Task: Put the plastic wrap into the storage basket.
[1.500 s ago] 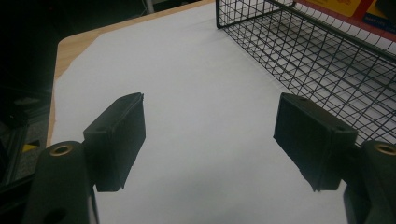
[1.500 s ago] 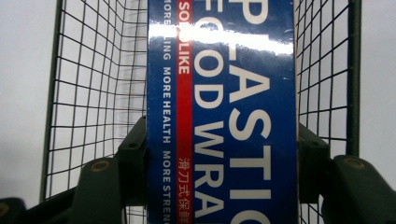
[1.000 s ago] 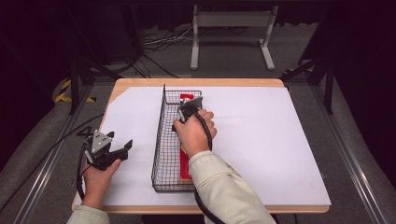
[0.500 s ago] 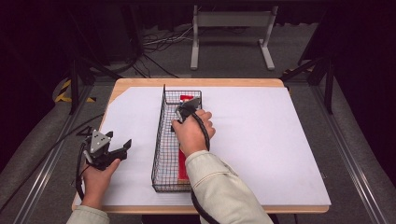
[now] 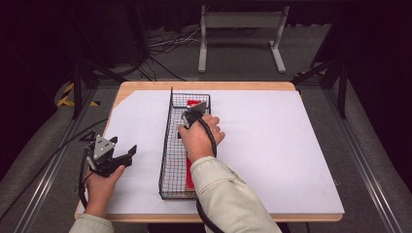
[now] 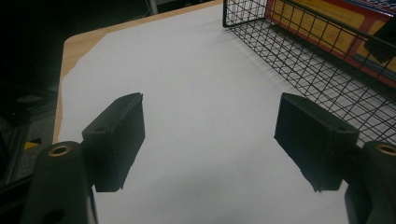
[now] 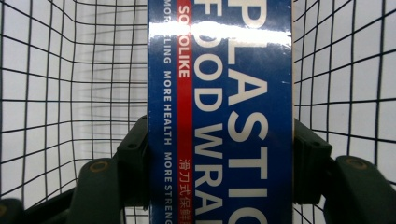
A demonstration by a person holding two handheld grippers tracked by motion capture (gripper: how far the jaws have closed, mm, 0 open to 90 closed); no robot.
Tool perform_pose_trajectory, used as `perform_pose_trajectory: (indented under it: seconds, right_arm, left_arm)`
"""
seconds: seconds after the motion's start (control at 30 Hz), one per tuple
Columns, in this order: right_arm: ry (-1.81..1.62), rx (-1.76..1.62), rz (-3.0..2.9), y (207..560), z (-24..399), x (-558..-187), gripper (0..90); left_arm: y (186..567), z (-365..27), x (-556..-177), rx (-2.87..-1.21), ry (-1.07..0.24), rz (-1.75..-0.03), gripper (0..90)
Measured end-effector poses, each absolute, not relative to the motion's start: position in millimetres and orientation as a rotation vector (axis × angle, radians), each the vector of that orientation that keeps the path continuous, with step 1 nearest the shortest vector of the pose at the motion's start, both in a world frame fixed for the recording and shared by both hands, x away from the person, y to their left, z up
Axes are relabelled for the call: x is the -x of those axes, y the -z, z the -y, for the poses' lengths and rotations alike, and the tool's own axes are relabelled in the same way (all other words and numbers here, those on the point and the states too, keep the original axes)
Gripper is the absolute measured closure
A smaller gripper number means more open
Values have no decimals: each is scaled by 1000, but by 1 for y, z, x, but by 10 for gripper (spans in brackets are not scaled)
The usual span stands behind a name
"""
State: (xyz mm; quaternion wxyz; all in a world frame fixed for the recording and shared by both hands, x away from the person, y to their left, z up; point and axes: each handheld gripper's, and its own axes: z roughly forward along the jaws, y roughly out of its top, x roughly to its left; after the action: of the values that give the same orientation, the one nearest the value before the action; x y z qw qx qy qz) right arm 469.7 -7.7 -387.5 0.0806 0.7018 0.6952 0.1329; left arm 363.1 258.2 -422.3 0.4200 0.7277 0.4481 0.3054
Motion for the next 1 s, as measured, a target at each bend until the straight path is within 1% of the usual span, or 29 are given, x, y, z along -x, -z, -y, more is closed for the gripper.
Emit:
perform_pose_trajectory:
  seconds: [0.17,0.2,0.6,0.9,0.93,1.0]
  right_arm:
    - [-434,-2116,-2078,385,8,-470,350]
    - [-453,-2109,-2082,383,8,-470,288]
    - [-481,-2103,-2074,375,14,-468,288]
    - [-542,-2053,-2072,355,20,-463,290]
    - [-555,-2047,-2078,353,23,-462,279]
    - [-579,-2032,-2078,346,30,-461,284]
  left_arm:
    - [422,-259,-363,-1818,-765,-1127,246]
    - [421,-260,-363,-1812,-766,-1129,246]
    - [421,-259,-365,-1808,-762,-1134,247]
    - [421,-256,-364,-1824,-758,-1133,247]
    - [422,-256,-365,-1826,-758,-1133,247]
    - [422,-256,-366,-1834,-765,-1127,247]
